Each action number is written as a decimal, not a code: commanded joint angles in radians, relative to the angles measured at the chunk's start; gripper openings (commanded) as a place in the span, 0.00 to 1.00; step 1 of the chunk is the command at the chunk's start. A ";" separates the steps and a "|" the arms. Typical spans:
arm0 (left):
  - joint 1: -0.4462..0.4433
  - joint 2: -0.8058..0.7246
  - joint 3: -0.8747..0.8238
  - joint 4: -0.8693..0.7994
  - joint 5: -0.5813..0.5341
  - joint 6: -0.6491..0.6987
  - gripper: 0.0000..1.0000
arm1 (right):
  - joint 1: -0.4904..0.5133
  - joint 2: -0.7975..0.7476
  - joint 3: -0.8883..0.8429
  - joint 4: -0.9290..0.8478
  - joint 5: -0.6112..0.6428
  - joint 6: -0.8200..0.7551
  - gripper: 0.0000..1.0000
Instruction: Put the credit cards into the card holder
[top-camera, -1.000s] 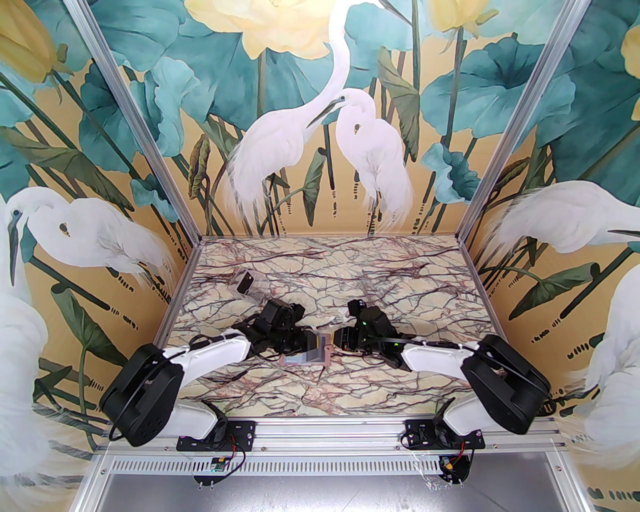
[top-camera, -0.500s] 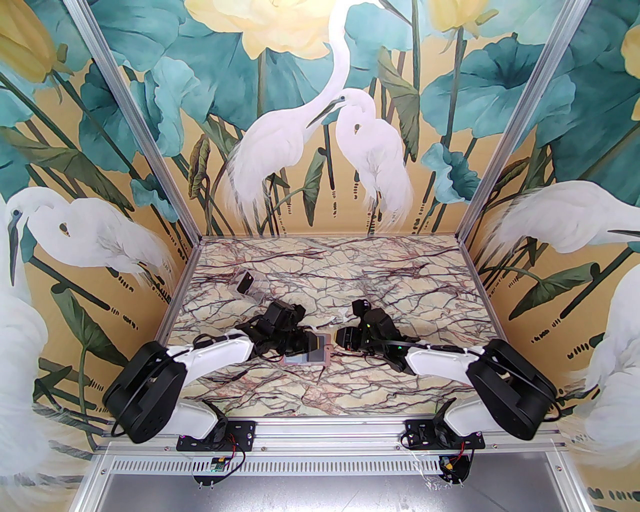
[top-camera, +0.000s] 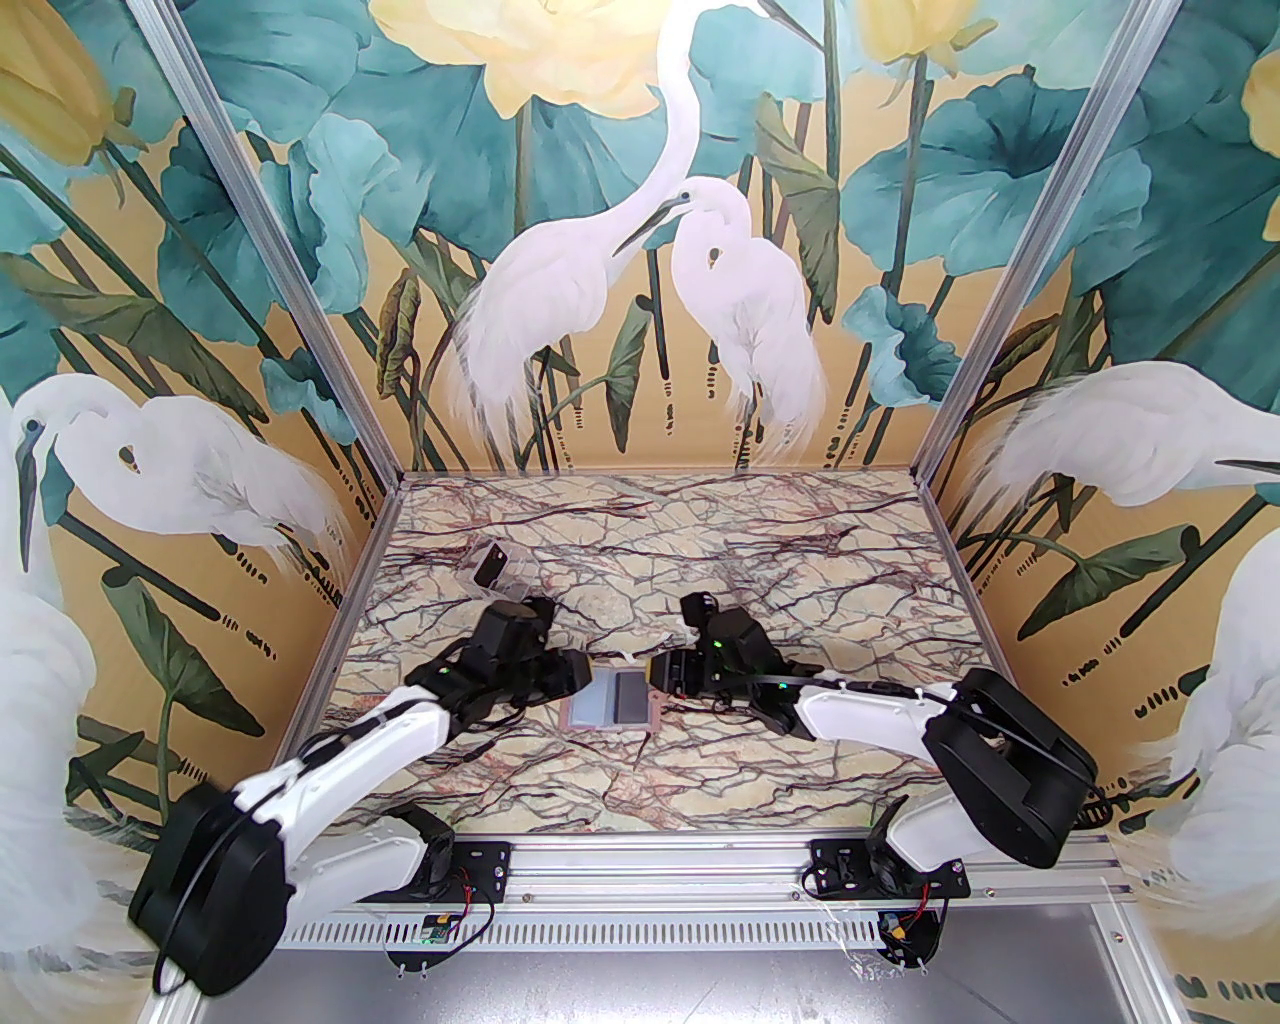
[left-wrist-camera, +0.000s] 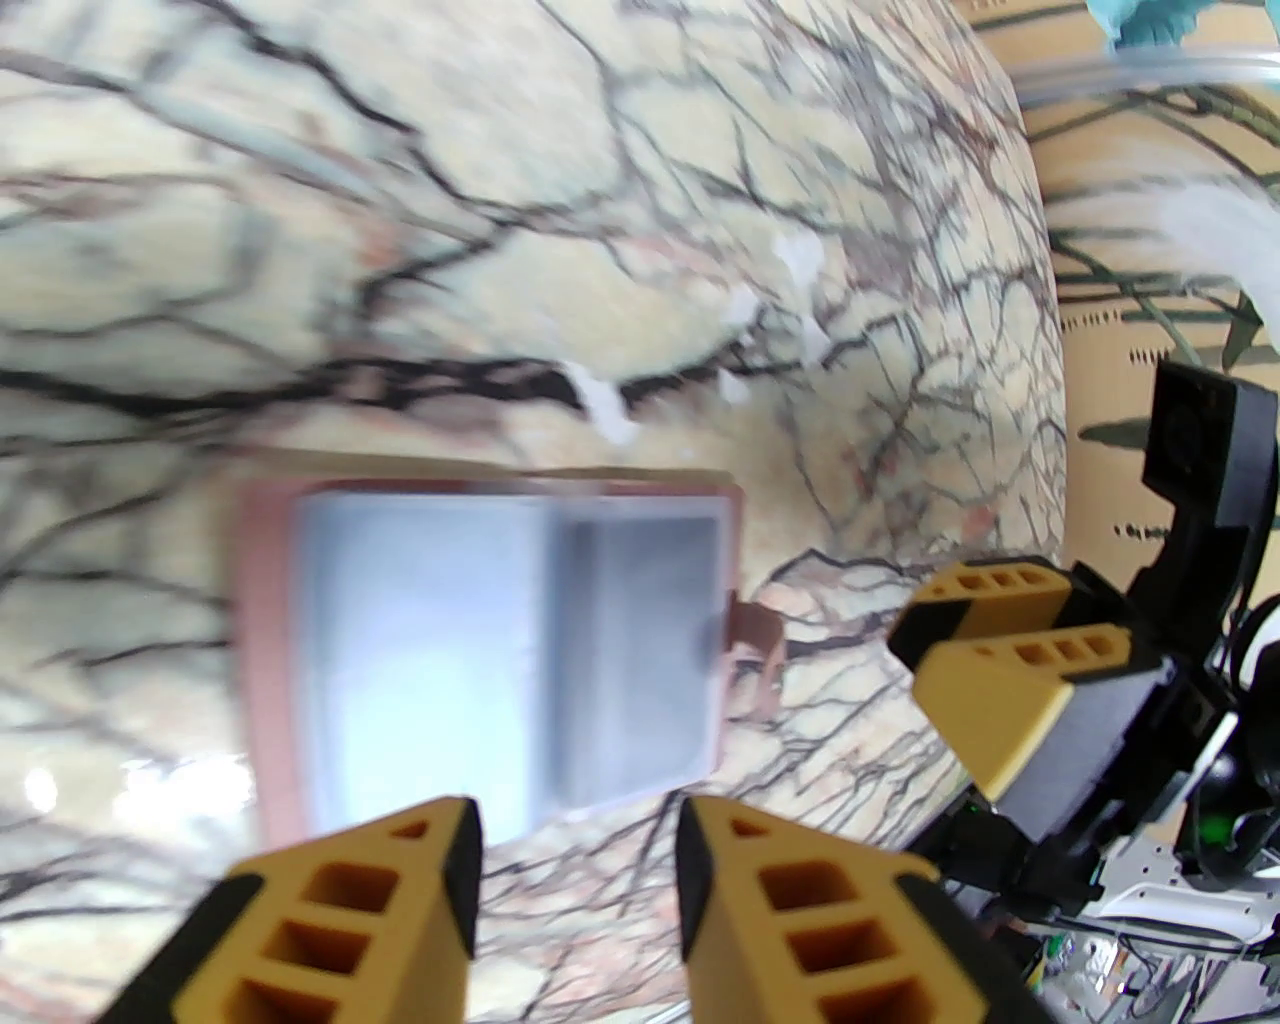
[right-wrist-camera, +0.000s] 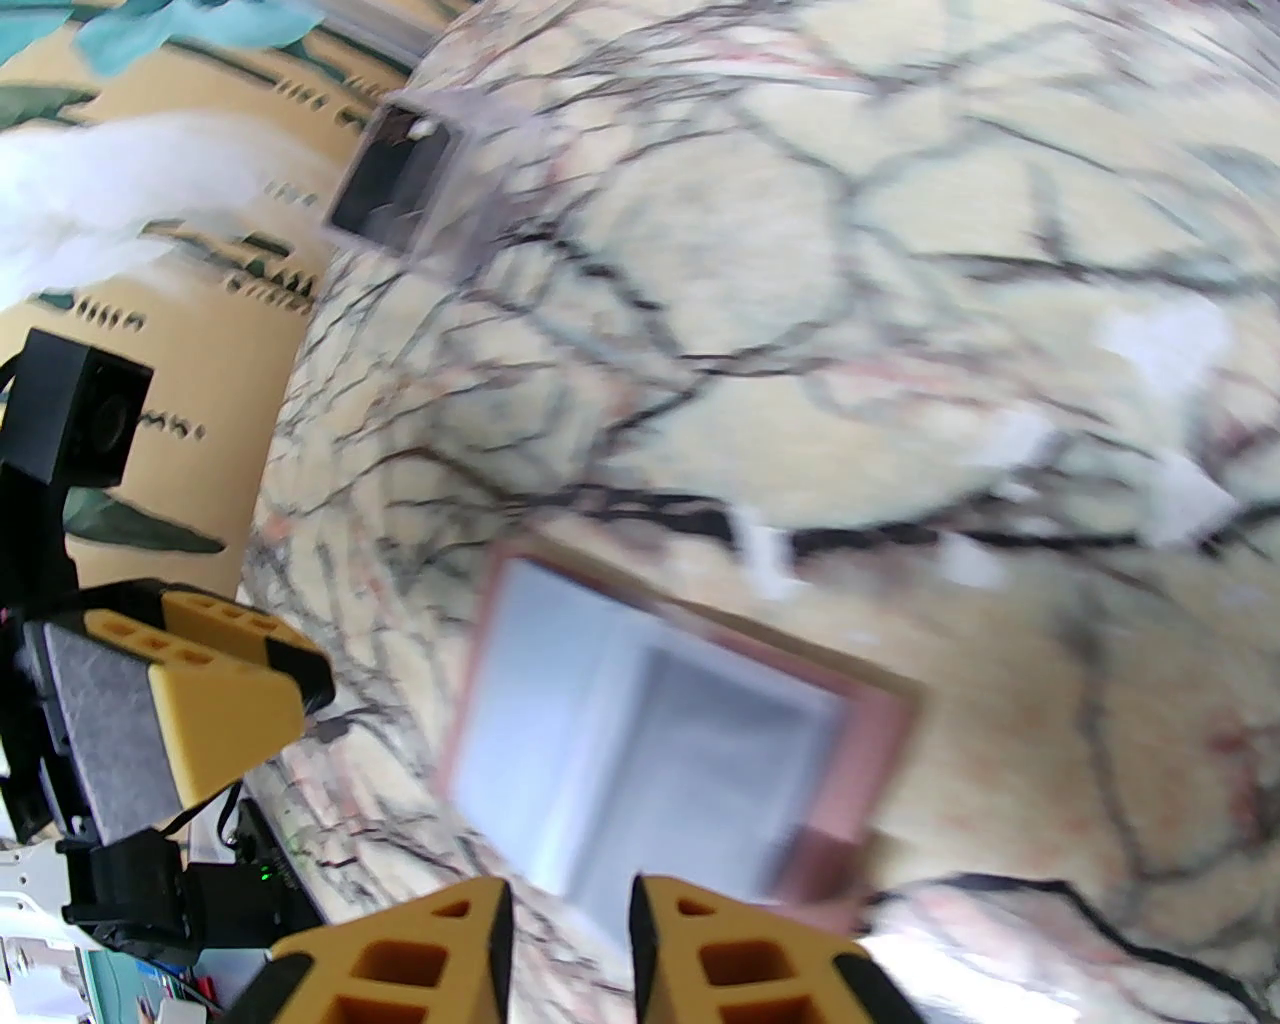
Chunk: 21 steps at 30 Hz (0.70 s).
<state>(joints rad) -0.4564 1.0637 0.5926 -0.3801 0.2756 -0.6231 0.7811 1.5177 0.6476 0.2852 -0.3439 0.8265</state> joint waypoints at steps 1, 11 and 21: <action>0.037 -0.070 0.003 -0.112 -0.056 0.040 0.44 | 0.018 0.049 0.069 -0.056 -0.016 -0.037 0.29; 0.117 -0.135 0.100 -0.239 -0.146 0.069 0.52 | 0.047 0.213 0.191 -0.096 -0.044 -0.076 0.29; 0.138 0.056 0.401 -0.327 -0.302 0.196 0.69 | 0.049 0.240 0.170 -0.069 -0.044 -0.080 0.29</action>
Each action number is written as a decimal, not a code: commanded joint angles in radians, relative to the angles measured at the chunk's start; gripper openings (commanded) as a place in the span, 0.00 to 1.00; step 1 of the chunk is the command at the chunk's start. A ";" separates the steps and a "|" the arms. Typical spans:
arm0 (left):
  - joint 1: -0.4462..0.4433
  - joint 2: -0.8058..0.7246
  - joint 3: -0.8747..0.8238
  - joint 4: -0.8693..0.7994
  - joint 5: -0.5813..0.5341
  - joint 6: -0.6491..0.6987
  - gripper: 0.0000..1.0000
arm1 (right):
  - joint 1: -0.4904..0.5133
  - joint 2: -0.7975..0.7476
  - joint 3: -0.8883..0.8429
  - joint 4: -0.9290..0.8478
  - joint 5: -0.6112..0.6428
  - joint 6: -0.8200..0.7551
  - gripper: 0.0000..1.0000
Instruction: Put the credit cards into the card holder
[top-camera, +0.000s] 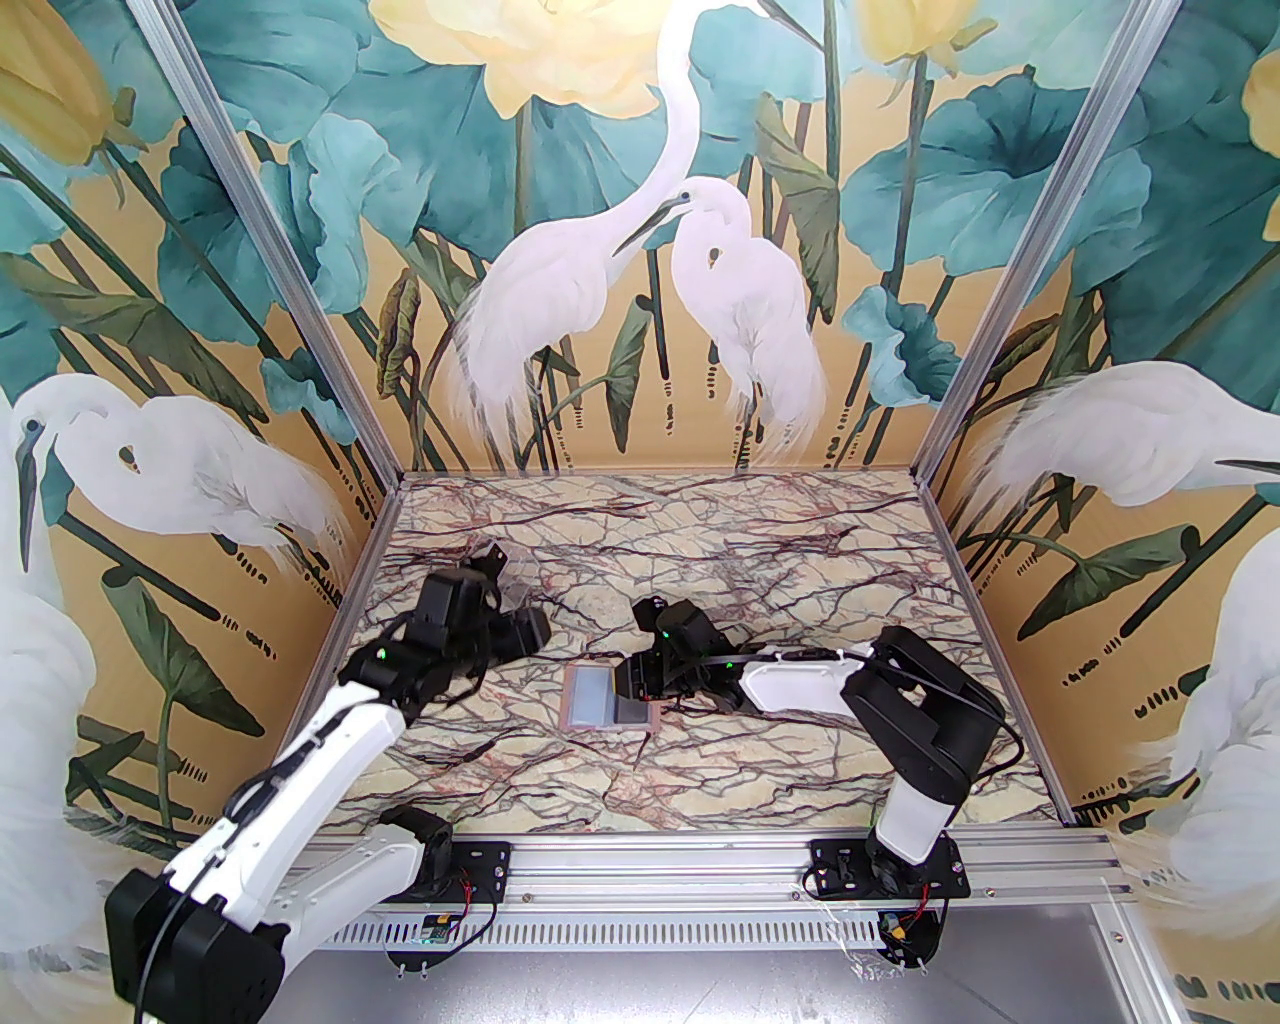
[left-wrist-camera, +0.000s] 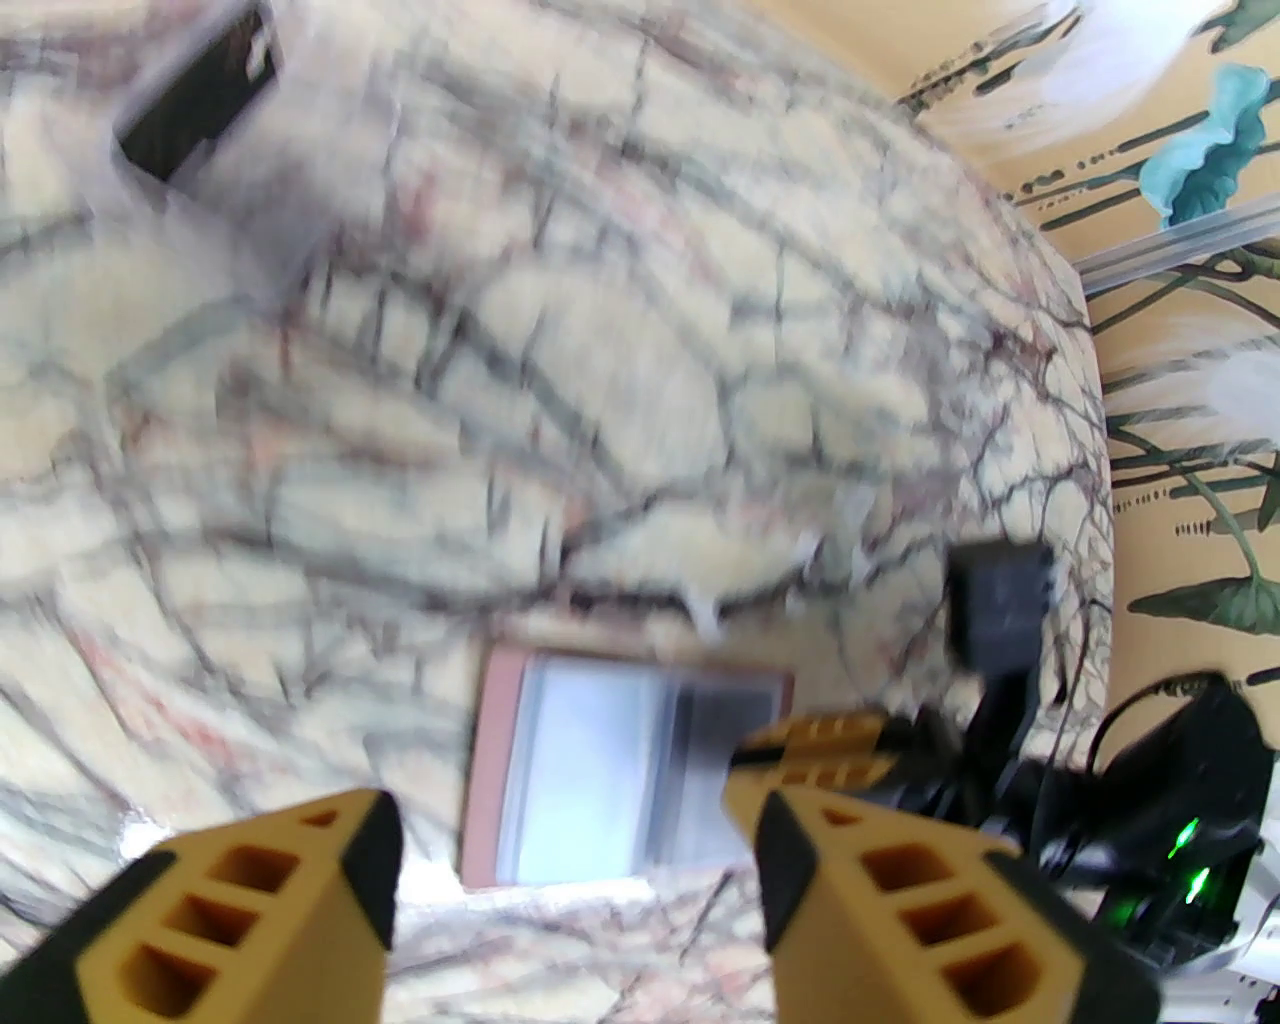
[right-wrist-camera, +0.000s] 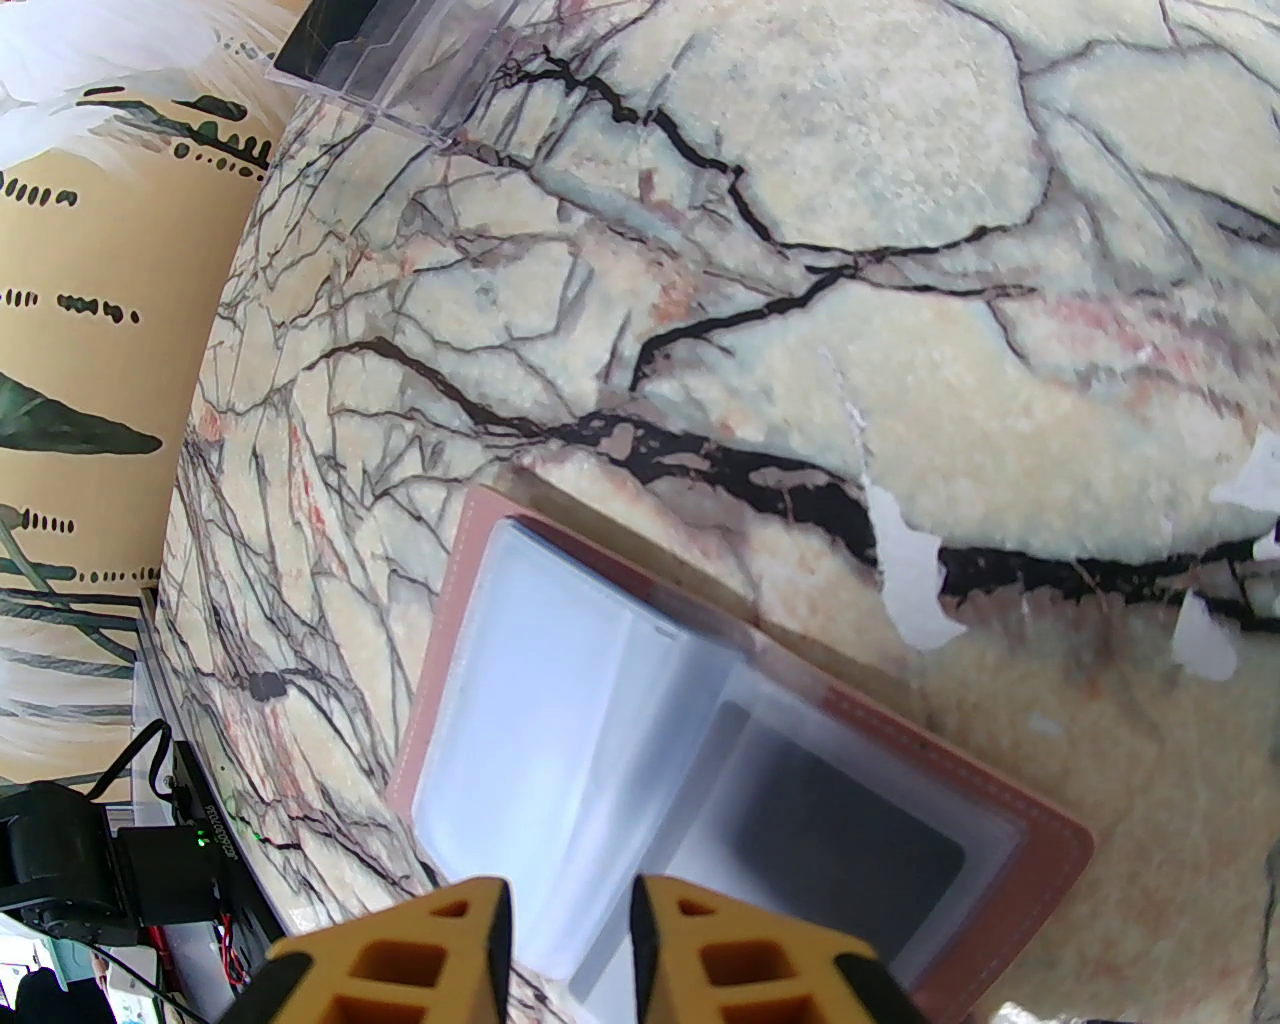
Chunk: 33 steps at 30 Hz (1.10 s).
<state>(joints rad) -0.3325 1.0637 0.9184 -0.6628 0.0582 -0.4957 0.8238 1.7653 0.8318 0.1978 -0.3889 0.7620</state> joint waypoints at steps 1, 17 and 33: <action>0.015 0.089 0.113 -0.047 -0.101 0.092 0.69 | 0.006 -0.009 -0.017 0.021 0.000 -0.014 0.29; 0.281 0.619 0.591 -0.203 -0.119 0.315 0.78 | 0.006 -0.038 -0.058 0.048 0.002 -0.013 0.29; 0.294 0.925 0.815 -0.346 -0.277 0.463 0.80 | 0.006 -0.028 -0.059 0.055 -0.018 -0.020 0.30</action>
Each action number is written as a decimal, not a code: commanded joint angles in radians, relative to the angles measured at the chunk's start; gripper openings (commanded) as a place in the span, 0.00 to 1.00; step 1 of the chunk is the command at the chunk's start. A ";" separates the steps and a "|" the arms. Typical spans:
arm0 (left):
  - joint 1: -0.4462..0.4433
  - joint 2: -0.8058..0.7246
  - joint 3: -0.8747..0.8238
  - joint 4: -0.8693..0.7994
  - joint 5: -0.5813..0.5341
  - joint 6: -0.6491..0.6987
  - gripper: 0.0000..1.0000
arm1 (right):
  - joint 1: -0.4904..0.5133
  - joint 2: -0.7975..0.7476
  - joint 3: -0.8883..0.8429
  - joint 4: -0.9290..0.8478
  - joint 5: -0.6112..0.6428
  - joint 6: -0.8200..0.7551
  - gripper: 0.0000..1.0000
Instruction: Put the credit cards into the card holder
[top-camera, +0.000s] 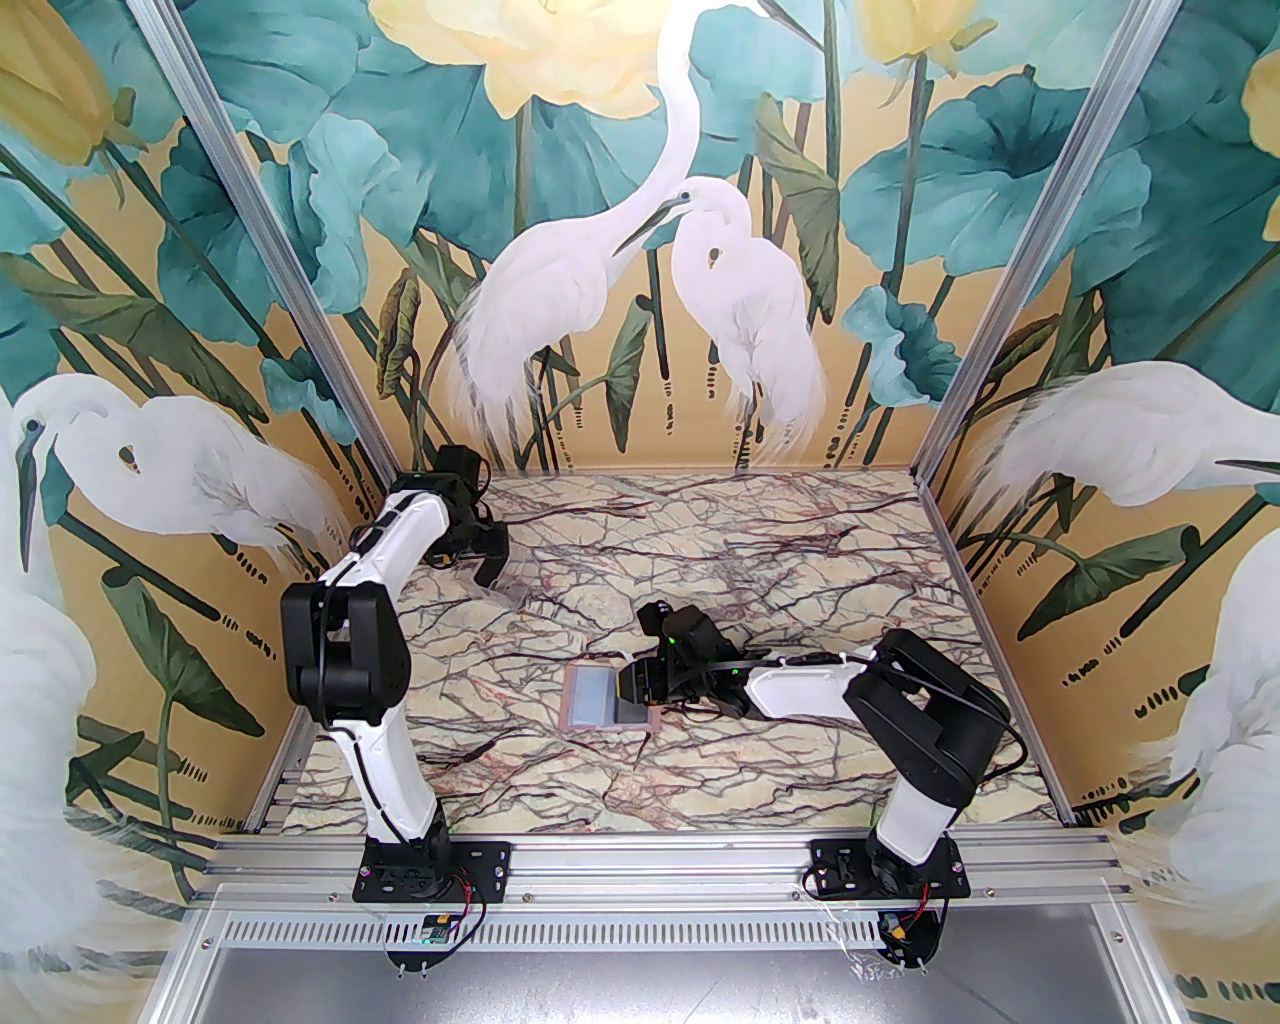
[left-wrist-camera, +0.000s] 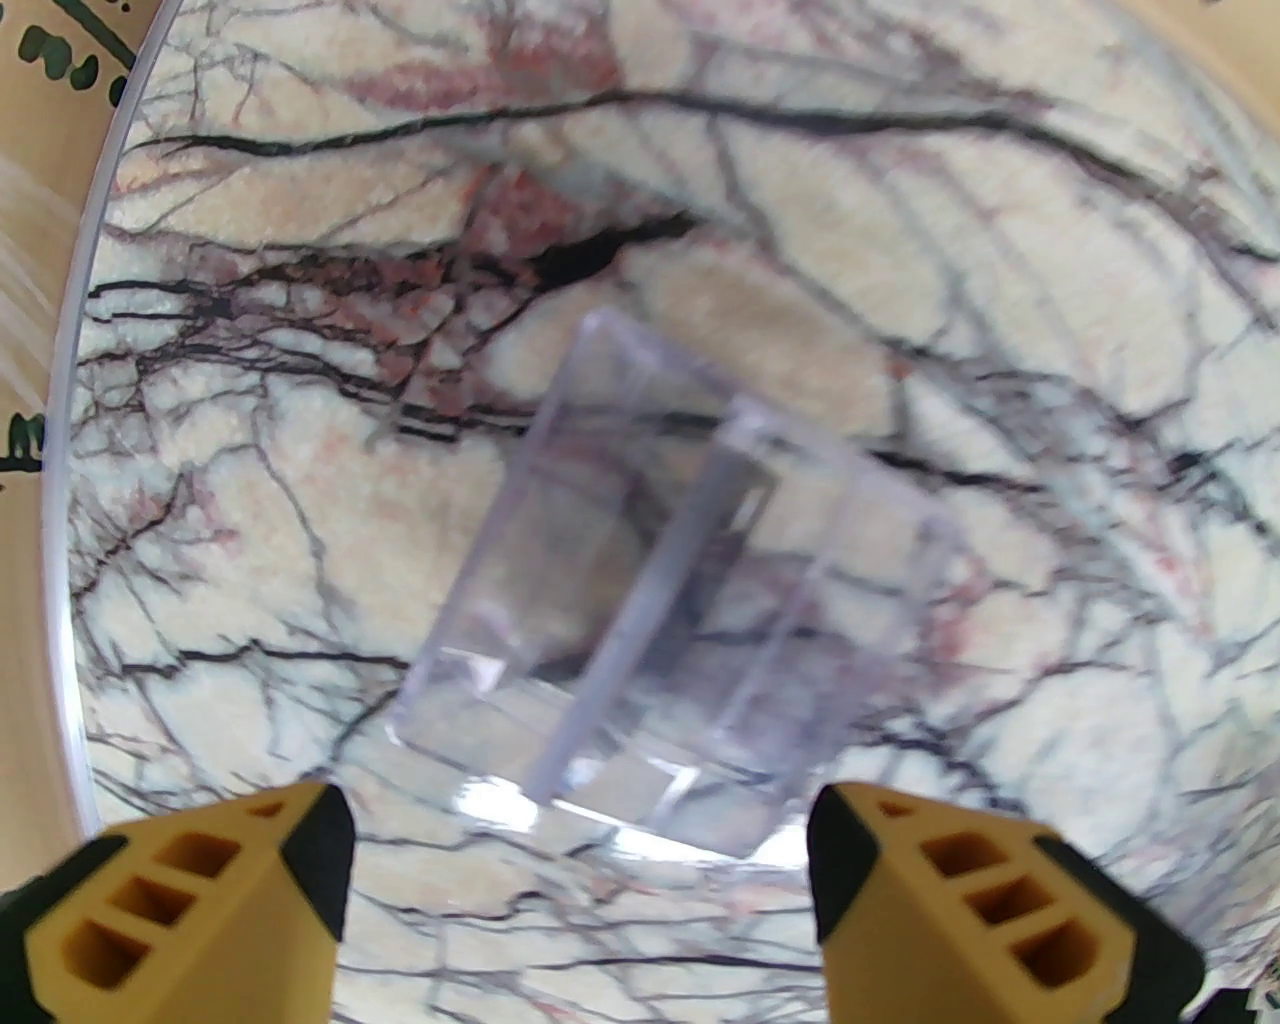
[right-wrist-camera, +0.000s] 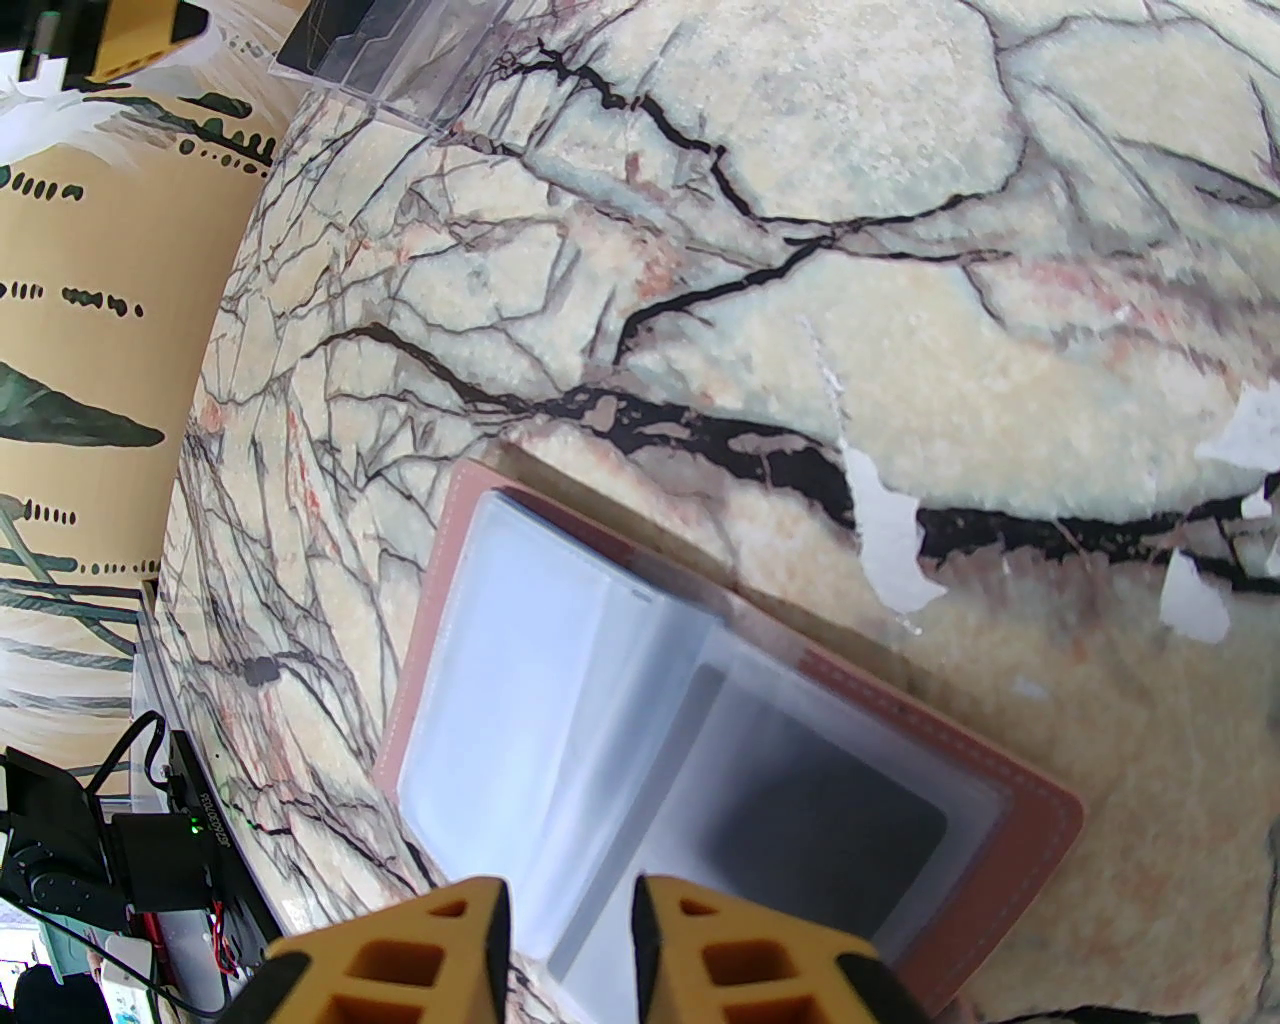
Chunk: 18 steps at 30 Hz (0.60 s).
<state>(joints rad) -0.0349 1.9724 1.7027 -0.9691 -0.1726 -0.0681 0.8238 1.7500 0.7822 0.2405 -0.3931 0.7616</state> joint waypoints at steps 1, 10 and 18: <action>-0.003 0.022 0.027 -0.031 -0.036 0.033 0.80 | 0.006 -0.011 -0.009 0.012 -0.015 -0.020 0.30; -0.003 0.082 0.029 -0.033 -0.043 0.032 0.80 | 0.006 0.000 -0.002 0.009 -0.025 -0.020 0.30; -0.004 0.112 0.029 -0.034 -0.111 0.025 0.81 | 0.006 0.007 0.004 0.005 -0.026 -0.019 0.30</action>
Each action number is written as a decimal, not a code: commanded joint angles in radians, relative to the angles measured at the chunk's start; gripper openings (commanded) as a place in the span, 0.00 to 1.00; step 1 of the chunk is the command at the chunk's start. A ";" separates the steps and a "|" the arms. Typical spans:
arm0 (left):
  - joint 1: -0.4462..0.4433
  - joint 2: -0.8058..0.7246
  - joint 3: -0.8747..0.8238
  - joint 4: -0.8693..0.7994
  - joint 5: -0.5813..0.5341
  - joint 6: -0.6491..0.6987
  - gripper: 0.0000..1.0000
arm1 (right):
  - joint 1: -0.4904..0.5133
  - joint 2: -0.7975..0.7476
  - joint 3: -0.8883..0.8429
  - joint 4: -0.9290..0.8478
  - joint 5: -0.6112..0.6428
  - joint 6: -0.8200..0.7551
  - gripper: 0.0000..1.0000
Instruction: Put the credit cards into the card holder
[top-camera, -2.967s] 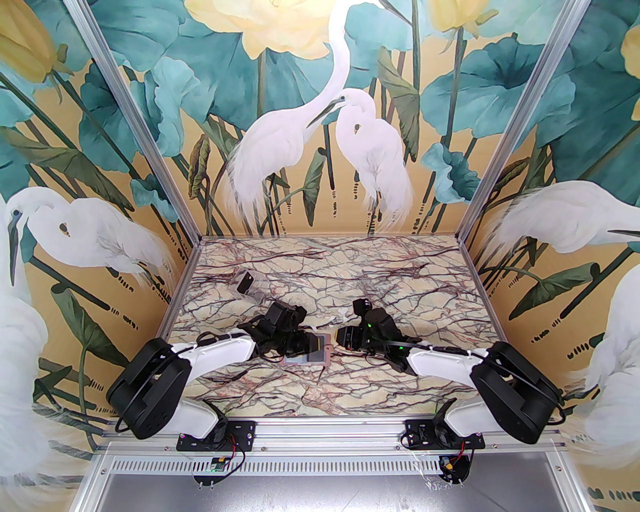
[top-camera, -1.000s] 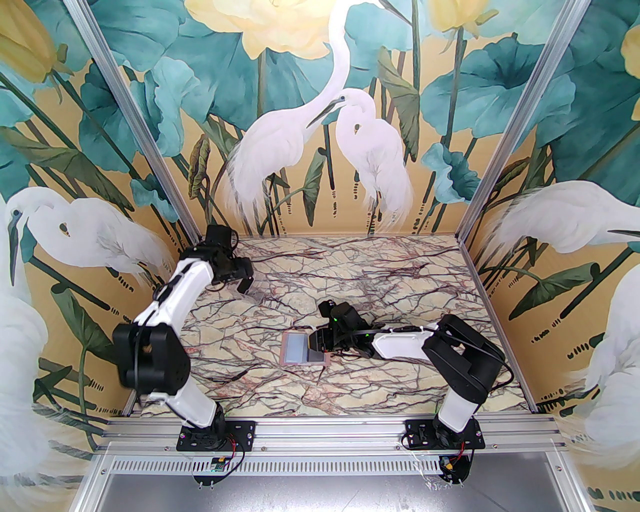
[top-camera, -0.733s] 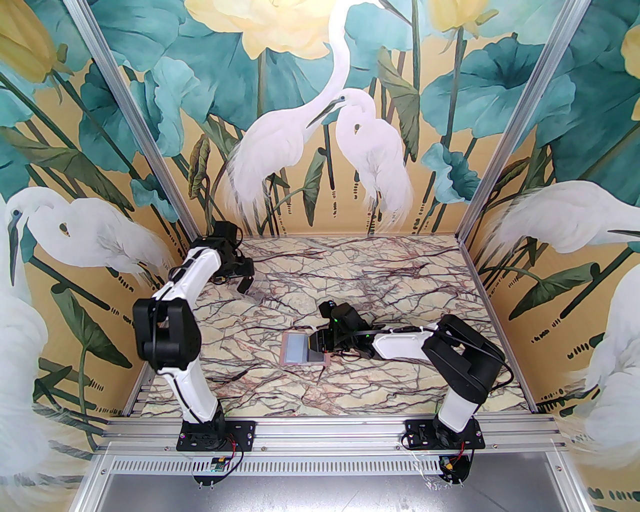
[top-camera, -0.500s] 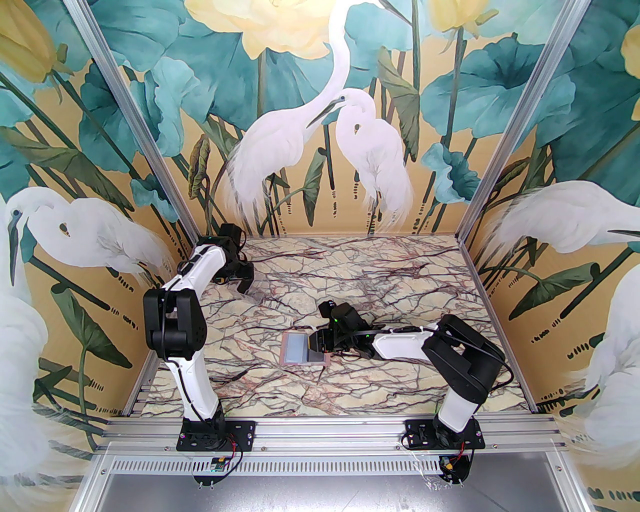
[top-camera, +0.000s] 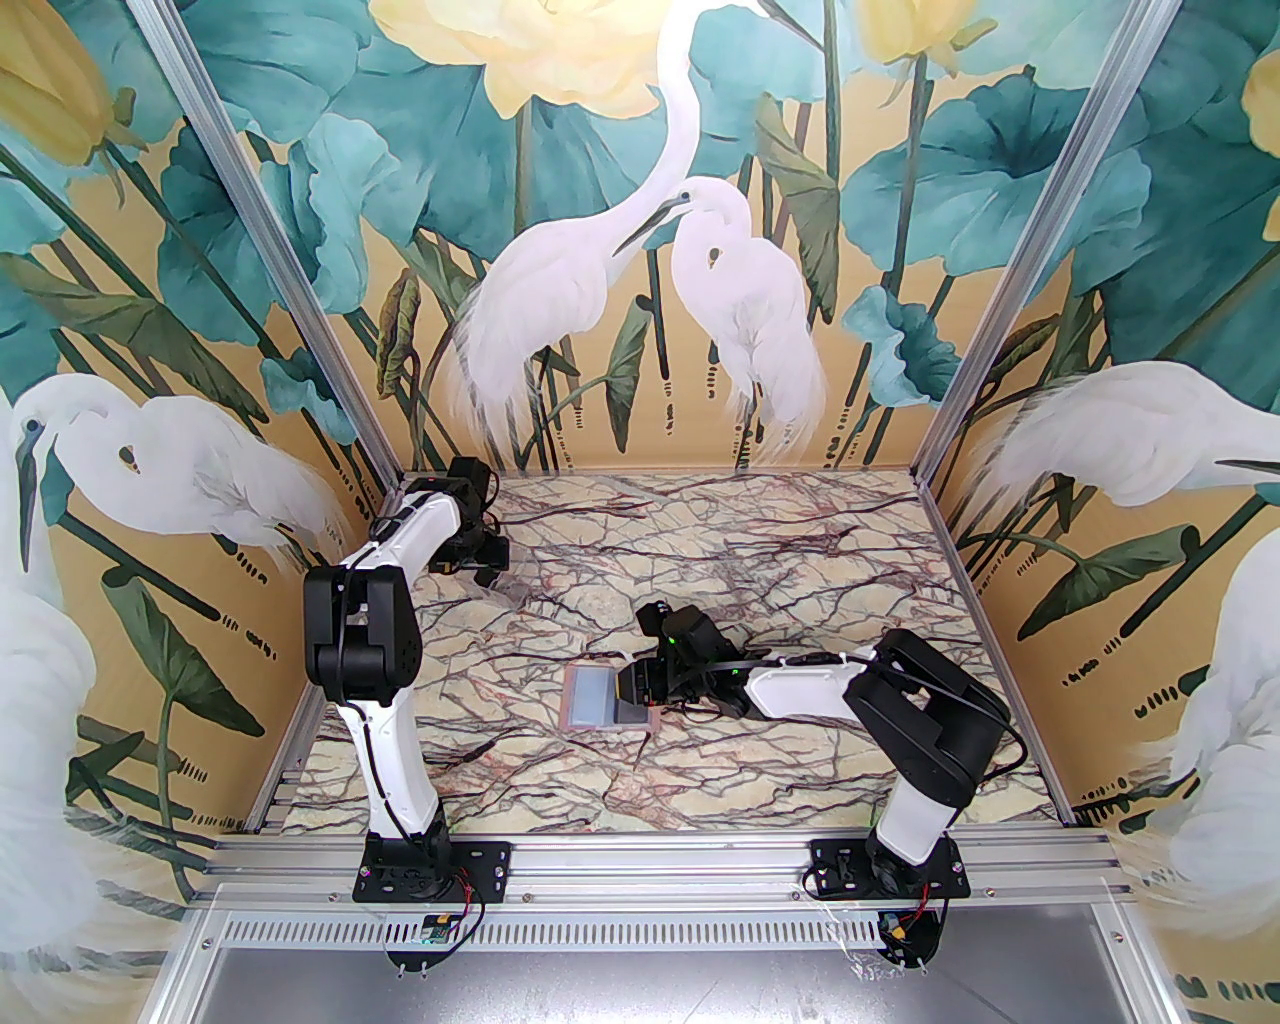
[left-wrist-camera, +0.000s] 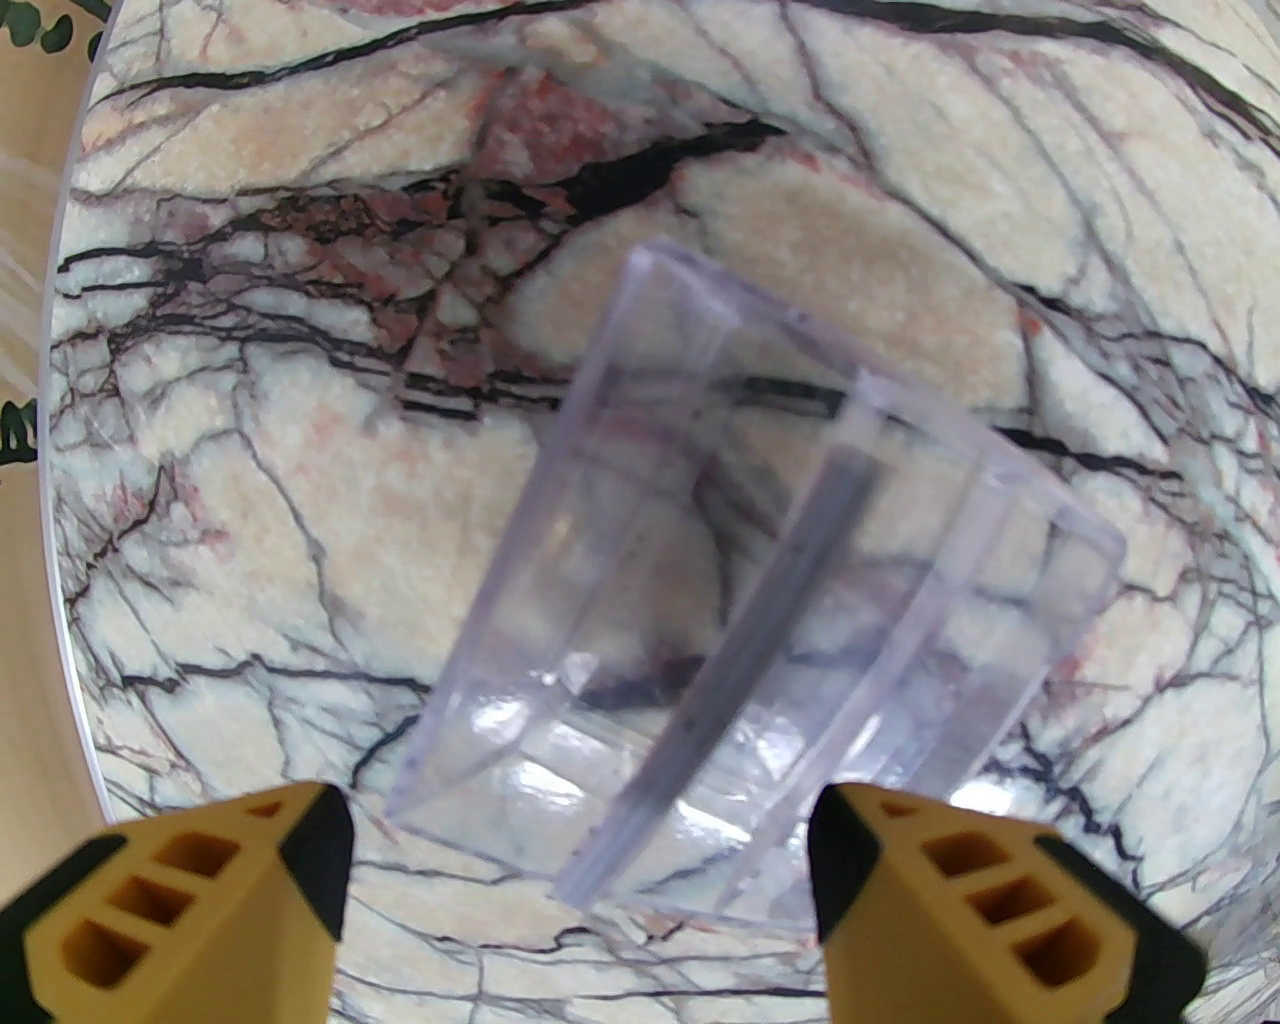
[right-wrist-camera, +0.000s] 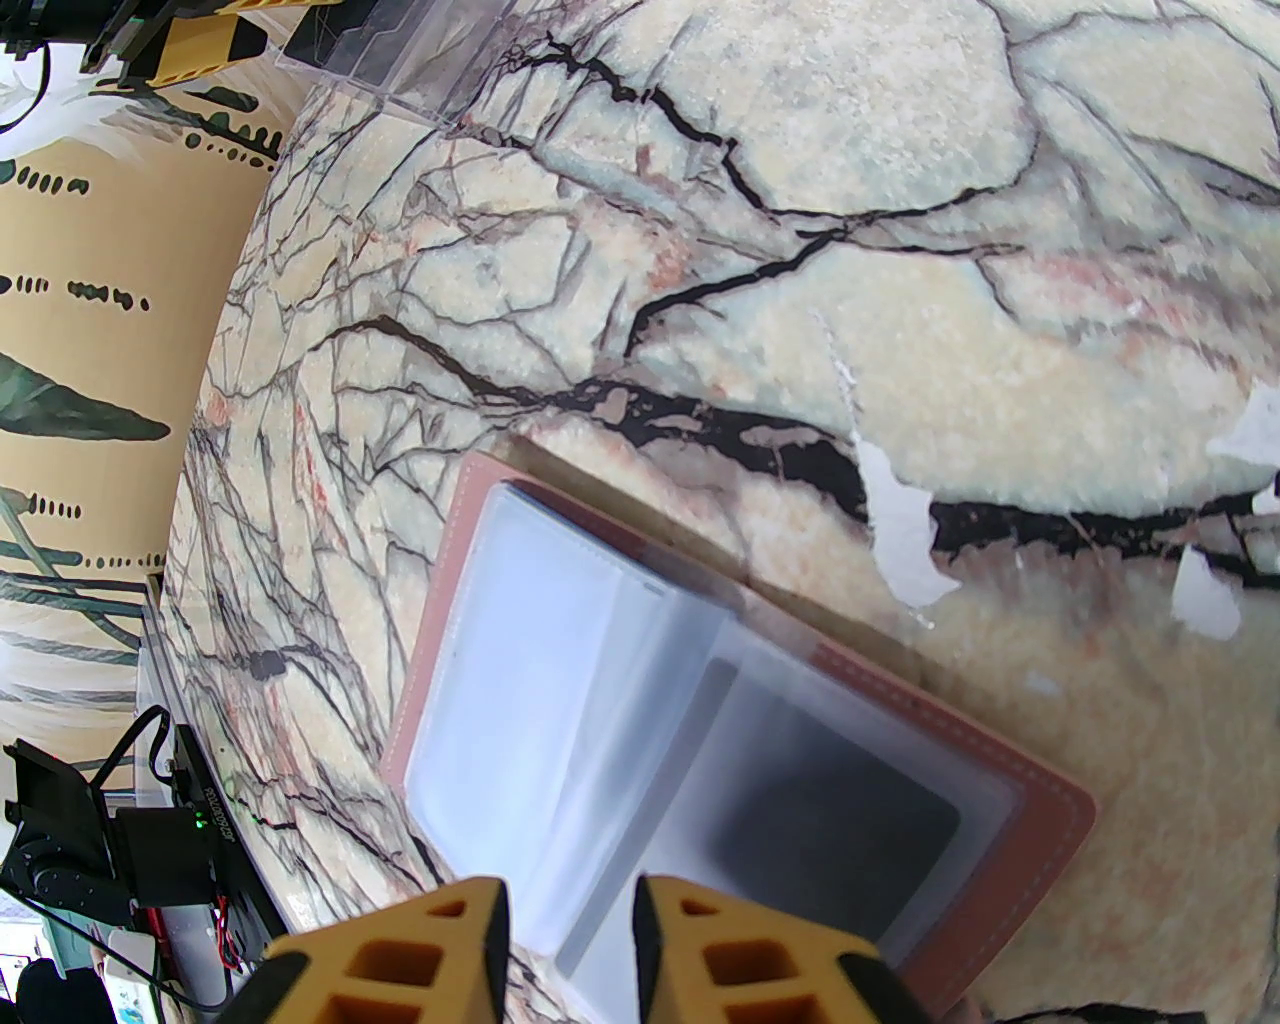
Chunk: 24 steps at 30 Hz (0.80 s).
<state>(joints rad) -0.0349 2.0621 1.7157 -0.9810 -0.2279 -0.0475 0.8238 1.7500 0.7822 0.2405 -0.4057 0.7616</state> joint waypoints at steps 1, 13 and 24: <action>-0.003 0.028 0.018 -0.021 -0.066 0.004 0.81 | 0.005 0.008 0.005 0.005 -0.014 -0.020 0.30; -0.004 0.046 0.033 -0.020 -0.110 0.005 0.81 | 0.006 0.011 0.006 0.001 -0.015 -0.018 0.30; -0.003 0.043 0.033 -0.016 -0.160 -0.002 0.82 | 0.006 0.014 0.008 0.003 -0.022 -0.017 0.30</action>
<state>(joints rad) -0.0357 2.0838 1.7233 -0.9840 -0.3439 -0.0483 0.8238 1.7504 0.7822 0.2401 -0.4164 0.7616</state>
